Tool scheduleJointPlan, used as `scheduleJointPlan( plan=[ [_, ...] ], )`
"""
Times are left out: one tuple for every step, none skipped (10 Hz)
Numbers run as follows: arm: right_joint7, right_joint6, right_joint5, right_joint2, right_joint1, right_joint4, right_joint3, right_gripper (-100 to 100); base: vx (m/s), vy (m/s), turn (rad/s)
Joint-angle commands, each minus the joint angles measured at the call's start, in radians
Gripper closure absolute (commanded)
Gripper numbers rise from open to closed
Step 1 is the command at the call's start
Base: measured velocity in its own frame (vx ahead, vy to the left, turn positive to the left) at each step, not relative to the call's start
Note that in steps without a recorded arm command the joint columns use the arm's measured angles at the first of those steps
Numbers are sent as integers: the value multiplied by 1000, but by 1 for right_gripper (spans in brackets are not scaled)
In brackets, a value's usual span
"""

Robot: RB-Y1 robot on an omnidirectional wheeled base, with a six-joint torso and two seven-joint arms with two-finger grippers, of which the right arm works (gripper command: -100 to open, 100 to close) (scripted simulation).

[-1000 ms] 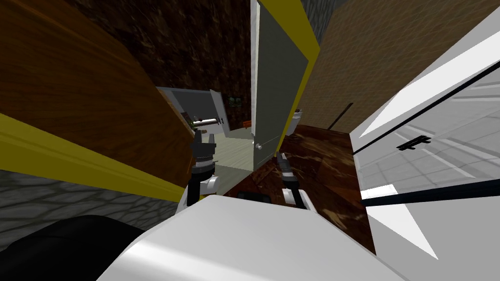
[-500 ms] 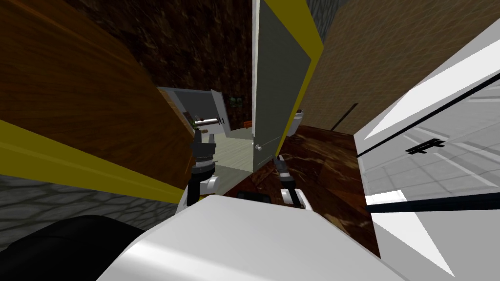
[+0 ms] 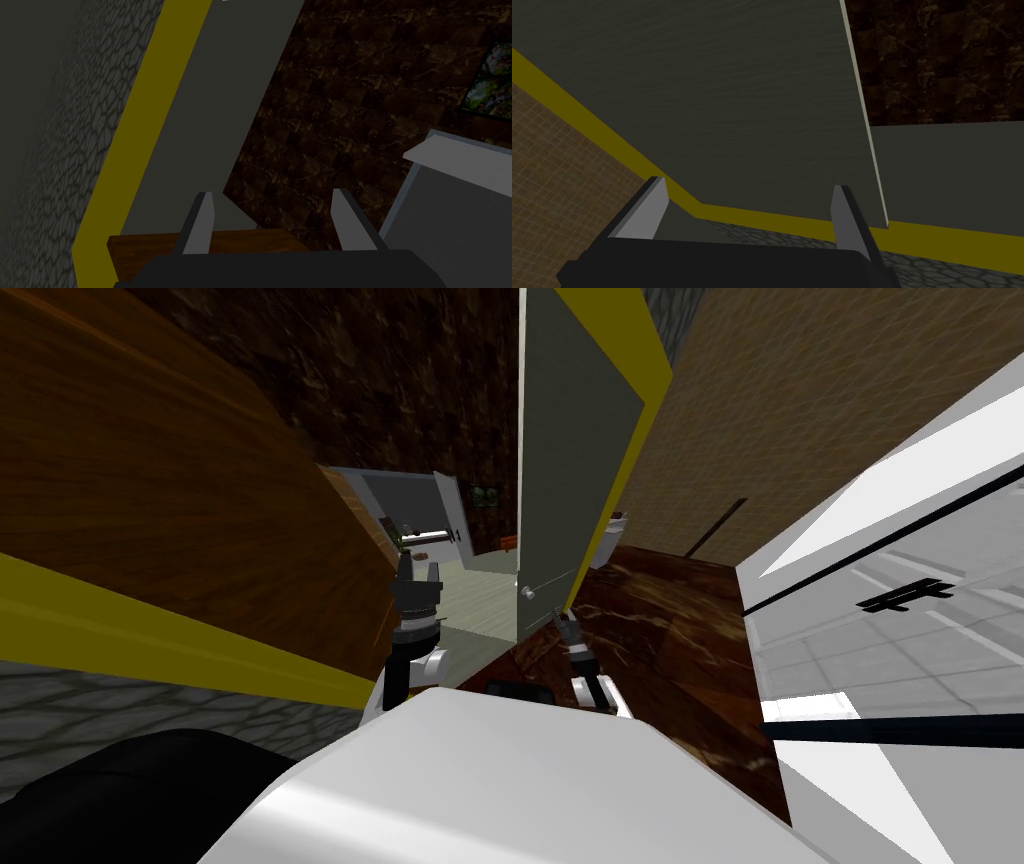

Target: Push the door open

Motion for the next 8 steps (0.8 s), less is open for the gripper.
scheduleJointPlan(
  plan=[
    [32, -17, 20, 0, -15, 50, -1, -100, 51, -50, 46],
    [58, -28, 38, 2, -27, 83, 0, -100, 69, -63, 70],
    [58, -28, 38, 2, -27, 92, 0, -100, 50, -56, 27],
    [84, -39, 55, 4, -39, 130, 0, -100, 49, -58, 42],
    [110, -50, 73, 6, -52, 168, 1, -100, 72, -83, 69],
    [135, -61, 90, 9, -63, 205, 1, -100, 88, -81, 70],
    [160, -72, 106, 12, -75, 233, 2, -100, 86, -72, 66],
    [184, -82, 123, 16, -86, 266, 2, -100, 82, -78, 69]
  ],
)
